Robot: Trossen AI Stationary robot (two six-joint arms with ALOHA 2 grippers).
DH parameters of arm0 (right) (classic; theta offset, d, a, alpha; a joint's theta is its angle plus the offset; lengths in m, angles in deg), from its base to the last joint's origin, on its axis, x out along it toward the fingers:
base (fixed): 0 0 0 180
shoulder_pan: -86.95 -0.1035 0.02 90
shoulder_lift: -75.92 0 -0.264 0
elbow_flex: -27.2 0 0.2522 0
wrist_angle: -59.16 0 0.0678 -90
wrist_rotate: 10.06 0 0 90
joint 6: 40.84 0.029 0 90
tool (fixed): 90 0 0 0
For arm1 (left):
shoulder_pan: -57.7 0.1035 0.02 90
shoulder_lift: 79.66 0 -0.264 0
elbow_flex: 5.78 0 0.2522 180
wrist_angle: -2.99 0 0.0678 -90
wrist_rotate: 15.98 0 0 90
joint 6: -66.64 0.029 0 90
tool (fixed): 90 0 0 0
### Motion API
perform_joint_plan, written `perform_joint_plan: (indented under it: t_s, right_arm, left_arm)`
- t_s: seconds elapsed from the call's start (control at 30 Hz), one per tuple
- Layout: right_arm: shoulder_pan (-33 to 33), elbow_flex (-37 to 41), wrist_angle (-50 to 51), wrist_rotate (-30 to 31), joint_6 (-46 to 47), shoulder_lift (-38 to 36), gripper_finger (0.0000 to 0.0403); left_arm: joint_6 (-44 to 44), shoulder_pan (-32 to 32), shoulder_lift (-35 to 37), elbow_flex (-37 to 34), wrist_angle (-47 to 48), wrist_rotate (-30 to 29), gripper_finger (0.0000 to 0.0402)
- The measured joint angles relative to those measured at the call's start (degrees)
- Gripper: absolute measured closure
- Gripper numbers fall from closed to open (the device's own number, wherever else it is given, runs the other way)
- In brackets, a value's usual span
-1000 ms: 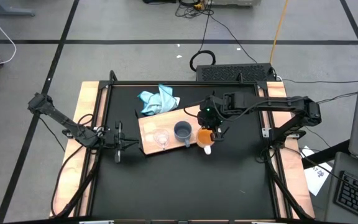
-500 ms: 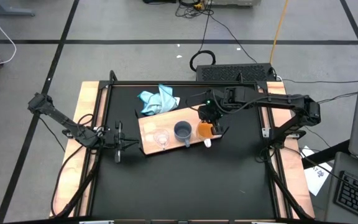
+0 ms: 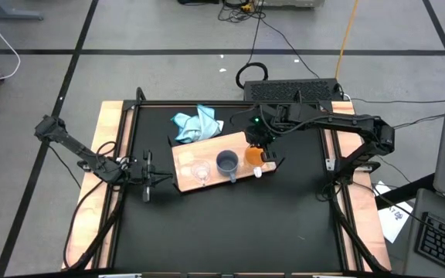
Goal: Stack small to large cups/mugs on shelf
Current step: Put the yellow mug on the shelf
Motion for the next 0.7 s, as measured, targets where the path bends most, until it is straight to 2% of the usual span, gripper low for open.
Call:
perform_joint_plan:
  t_s: [0.7]
  right_arm:
    - [1.7, 0.0, -1.6, -1.4, -1.3, 4.7, 0.0394]
  left_arm:
    - [1.7, 0.0, 0.0, 0.0, 0.4, 0.0, 0.0371]
